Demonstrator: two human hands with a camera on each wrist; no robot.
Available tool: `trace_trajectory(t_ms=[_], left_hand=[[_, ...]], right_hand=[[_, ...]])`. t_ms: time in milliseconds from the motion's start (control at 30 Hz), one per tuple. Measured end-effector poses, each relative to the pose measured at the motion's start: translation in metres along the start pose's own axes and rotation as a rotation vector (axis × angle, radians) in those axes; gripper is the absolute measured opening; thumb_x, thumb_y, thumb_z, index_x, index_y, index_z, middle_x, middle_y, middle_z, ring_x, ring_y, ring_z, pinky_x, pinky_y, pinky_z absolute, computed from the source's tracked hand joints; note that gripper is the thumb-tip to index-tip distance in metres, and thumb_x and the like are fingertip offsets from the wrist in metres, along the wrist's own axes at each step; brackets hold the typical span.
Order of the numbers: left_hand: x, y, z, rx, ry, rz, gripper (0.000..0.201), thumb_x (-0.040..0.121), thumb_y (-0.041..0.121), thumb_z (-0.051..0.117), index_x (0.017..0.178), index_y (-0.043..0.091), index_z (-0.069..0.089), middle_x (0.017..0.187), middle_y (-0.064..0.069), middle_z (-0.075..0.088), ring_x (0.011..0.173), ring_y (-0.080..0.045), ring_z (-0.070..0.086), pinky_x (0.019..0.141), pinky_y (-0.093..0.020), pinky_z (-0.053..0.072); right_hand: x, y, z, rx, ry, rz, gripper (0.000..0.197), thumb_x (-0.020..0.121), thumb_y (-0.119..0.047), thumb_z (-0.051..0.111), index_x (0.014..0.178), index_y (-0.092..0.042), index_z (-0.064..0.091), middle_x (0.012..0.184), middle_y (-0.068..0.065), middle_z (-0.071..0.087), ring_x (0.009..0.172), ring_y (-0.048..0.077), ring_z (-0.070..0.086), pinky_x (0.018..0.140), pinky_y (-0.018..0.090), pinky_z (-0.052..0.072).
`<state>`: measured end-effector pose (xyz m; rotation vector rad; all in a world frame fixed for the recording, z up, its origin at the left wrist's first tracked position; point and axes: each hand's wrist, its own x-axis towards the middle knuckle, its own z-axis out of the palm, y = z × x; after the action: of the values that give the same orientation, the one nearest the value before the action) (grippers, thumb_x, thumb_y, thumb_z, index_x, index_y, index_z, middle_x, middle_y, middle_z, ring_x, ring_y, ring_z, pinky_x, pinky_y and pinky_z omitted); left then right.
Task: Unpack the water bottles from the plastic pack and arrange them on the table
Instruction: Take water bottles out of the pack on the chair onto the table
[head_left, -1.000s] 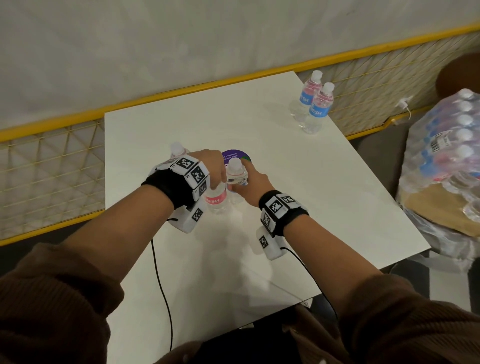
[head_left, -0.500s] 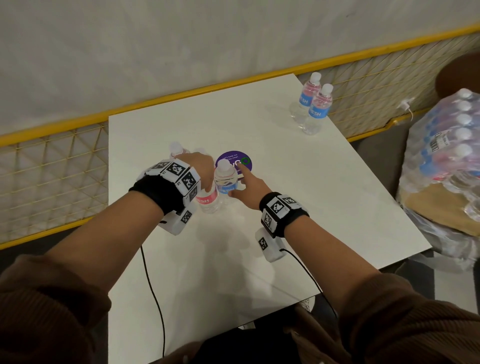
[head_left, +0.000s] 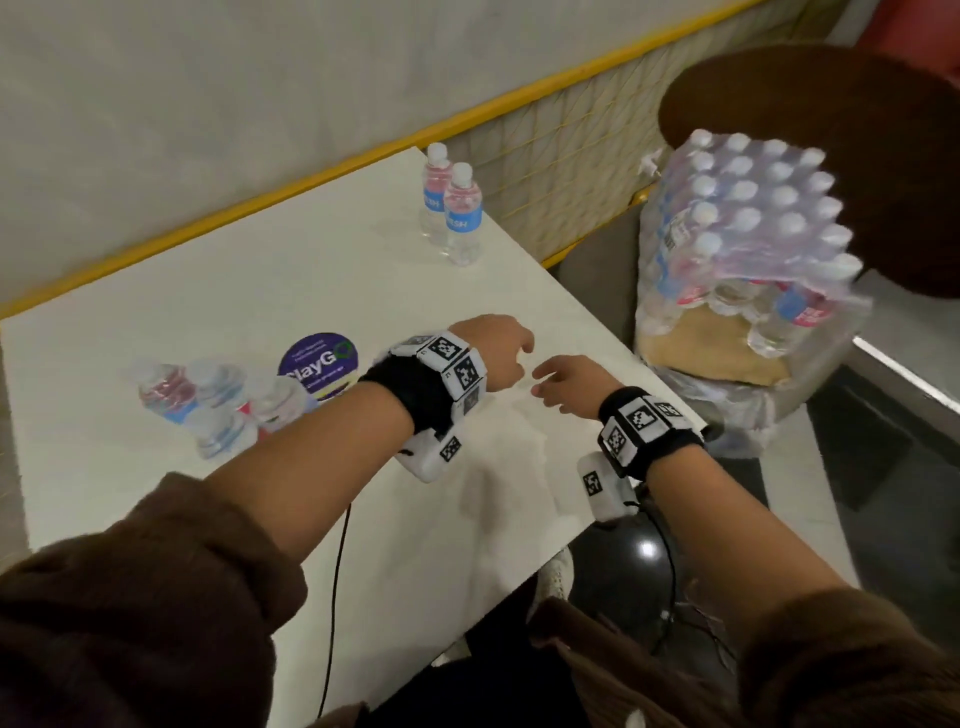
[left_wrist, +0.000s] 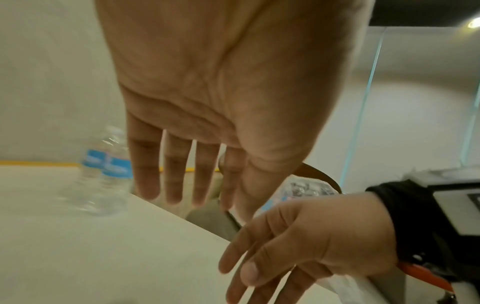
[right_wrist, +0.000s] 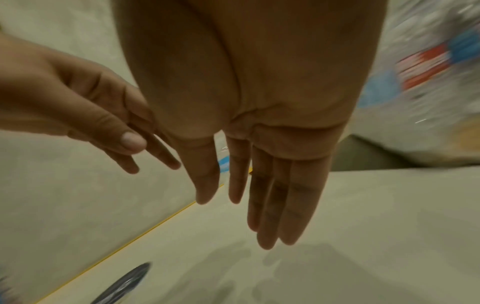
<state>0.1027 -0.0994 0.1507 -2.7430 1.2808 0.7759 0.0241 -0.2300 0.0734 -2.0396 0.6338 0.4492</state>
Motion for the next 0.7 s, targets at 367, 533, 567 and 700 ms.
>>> trace_trajectory(t_ms=[367,533,567,700], left_hand=[[0.139,0.133,-0.011,-0.121,0.073,0.258,0.072,0.087,0.021,0.058,0.147,0.039,0.022,0.158,-0.008,-0.003,0.143,-0.037,0.014,0.113,-0.043,0.029],[0.156,0.145,-0.009,-0.118,0.138,0.204,0.078,0.087,0.024,0.057,0.147,0.041,0.011,0.158,-0.002,-0.009,0.14,-0.038,0.022,0.105,-0.045,0.04],[0.158,0.146,-0.008,-0.108,0.154,0.186,0.079,0.087,0.024,0.057,0.147,0.04,0.009,0.158,-0.002,-0.01,0.139,-0.038,0.022,0.101,-0.047,0.042],[0.162,0.152,-0.009,-0.095,0.165,0.147,0.083,0.086,0.024,0.059,0.147,0.035,0.003,0.157,-0.004,-0.01,0.137,-0.039,0.026,0.097,-0.05,0.045]], right_hand=[[0.008,0.105,-0.161,0.234,0.454,0.15,0.044,0.086,-0.011,0.06,0.129,-0.012,0.048,0.113,0.012,0.061,0.101,0.028,0.058,0.095,0.044,0.048],[0.028,0.094,-0.191,0.146,0.505,0.042,0.046,0.087,-0.02,0.062,0.13,-0.009,0.051,0.128,0.011,0.058,0.118,0.027,0.054,0.097,0.034,0.043],[0.031,0.091,-0.194,0.159,0.492,0.006,0.041,0.087,-0.02,0.062,0.126,-0.01,0.055,0.122,0.009,0.061,0.114,0.024,0.056,0.091,0.031,0.044],[0.043,0.08,-0.192,0.225,0.404,-0.089,0.031,0.088,-0.016,0.06,0.118,-0.011,0.057,0.114,0.007,0.063,0.105,0.02,0.058,0.089,0.031,0.045]])
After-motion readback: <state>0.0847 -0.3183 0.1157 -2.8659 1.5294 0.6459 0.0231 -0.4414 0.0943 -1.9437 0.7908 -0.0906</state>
